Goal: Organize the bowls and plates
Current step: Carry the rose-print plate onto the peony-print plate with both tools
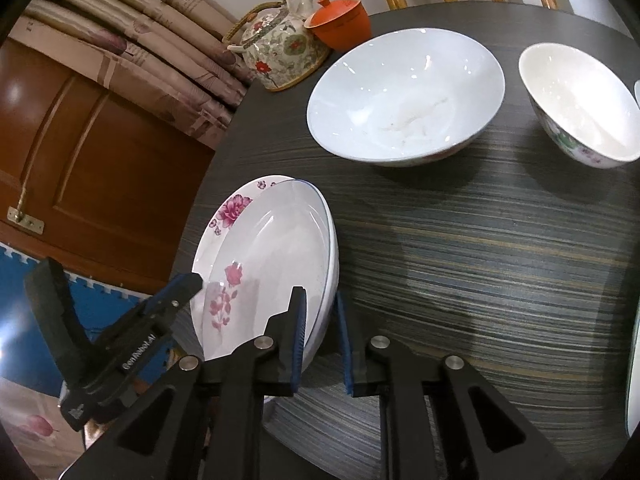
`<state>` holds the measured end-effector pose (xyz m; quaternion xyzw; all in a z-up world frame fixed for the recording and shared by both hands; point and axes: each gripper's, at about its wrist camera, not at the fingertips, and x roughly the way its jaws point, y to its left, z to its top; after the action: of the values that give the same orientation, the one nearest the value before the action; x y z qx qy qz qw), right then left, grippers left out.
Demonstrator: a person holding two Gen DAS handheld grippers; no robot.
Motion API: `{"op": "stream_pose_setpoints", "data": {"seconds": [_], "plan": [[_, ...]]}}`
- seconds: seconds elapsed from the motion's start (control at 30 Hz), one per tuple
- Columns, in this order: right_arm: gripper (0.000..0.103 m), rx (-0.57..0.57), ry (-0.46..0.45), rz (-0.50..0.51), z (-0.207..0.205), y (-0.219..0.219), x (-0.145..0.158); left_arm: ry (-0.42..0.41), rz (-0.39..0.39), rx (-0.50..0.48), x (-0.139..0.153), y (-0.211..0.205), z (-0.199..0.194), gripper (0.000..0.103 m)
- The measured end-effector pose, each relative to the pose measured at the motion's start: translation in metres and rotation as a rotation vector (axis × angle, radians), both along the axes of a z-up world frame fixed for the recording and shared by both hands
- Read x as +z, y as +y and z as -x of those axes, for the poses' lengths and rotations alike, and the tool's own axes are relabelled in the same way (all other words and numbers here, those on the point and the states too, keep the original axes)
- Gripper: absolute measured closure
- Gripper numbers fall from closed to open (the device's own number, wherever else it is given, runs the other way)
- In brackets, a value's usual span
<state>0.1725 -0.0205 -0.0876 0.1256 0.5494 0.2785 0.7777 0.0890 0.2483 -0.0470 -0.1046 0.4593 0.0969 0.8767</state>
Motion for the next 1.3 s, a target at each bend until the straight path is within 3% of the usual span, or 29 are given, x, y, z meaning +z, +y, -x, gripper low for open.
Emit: {"op": "stream_pose_setpoints", "data": {"seconds": [0.7, 1.3], "plan": [[0.086, 0.039, -0.052, 0.036, 0.003, 0.010, 0.000, 0.037, -0.030, -0.003, -0.002, -0.002, -0.001, 0.072], [0.085, 0.071, -0.087, 0.101, 0.012, 0.027, -0.009, 0.046, -0.011, 0.010, -0.004, 0.001, -0.004, 0.070]]}}
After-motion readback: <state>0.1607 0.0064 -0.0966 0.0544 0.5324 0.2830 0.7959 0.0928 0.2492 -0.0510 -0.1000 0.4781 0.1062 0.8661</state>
